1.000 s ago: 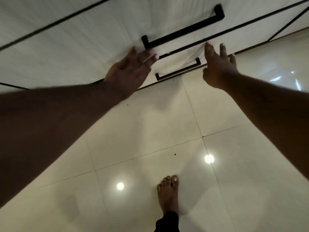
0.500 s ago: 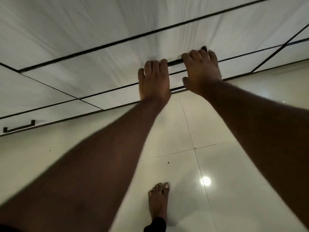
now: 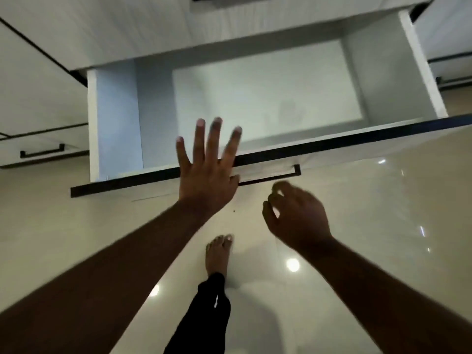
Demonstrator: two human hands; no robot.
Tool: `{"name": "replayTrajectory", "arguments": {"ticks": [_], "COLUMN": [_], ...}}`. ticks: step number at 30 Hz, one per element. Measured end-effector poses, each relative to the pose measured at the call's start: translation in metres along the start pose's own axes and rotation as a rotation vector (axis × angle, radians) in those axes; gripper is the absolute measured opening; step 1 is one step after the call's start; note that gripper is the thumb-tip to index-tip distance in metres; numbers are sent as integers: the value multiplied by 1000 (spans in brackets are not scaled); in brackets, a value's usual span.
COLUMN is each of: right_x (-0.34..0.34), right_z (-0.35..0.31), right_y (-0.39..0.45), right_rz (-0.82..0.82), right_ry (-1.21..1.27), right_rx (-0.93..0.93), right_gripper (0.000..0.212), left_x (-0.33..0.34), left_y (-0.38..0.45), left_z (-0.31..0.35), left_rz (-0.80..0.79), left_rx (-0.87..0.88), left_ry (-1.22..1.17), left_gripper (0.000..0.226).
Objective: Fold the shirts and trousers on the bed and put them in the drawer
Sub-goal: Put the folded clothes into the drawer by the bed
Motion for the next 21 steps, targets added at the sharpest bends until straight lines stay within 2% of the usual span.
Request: {"name": "replayTrajectory", "arguments": {"ticks": [1,2,3,5,7,10,13,15,18,20,21], "right_x": [-11,-14,-8,9,21,27,30,33,19,0,-16], "right_z": [-5,-4,2,17,19,5,-3,-5,-14,-21,-24], "right_y": [-11,-12,-15,-18,-35,-70,-99,-113,-119,-110,-106], "right_rz": [112,92,-14,-278,-413,-419,-480,-573,-743,-754,-728], "right_ry": [-47,-102,-112,-134,-185,-207,-208,-188,-60,33,55], "right_rx": [-34,-50,-36,3,-31,-64,-66,-28,61,149,183], "right_gripper": [25,44,60,72,66,51,51,55,51,37,33], "left_x": [9,20,27,30,30,38,40,40,29,13,-5], "left_y": [-14,-25,-42,-70,-99,-133,-161,-180,-190,-175,-165], "left_z": [-4,-5,-2,7,15,20,25,30,25,17,19], "left_rz": [-198,-360,-456,-475,-472,-495,-537,-644,-934,-1067,-1085], "left_rx": [-60,-78,-75,-33,-16,-20,2,56,71,50,65], "left_ry": [-18,-50,-89,-151,-170,-155,-150,-128,-113,-89,-74], "left_gripper": [86,85,78,66,59,54,56,61,71,68,67]}}
Point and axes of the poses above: each hand's wrist, its own y-axis towards the middle knuckle, its own x-axis out of the palm, z = x × y, the point moved 7 cm from there along y, towards the middle knuckle, and after that the axes turned 11 degrees about -x, right-handed, at the moved point
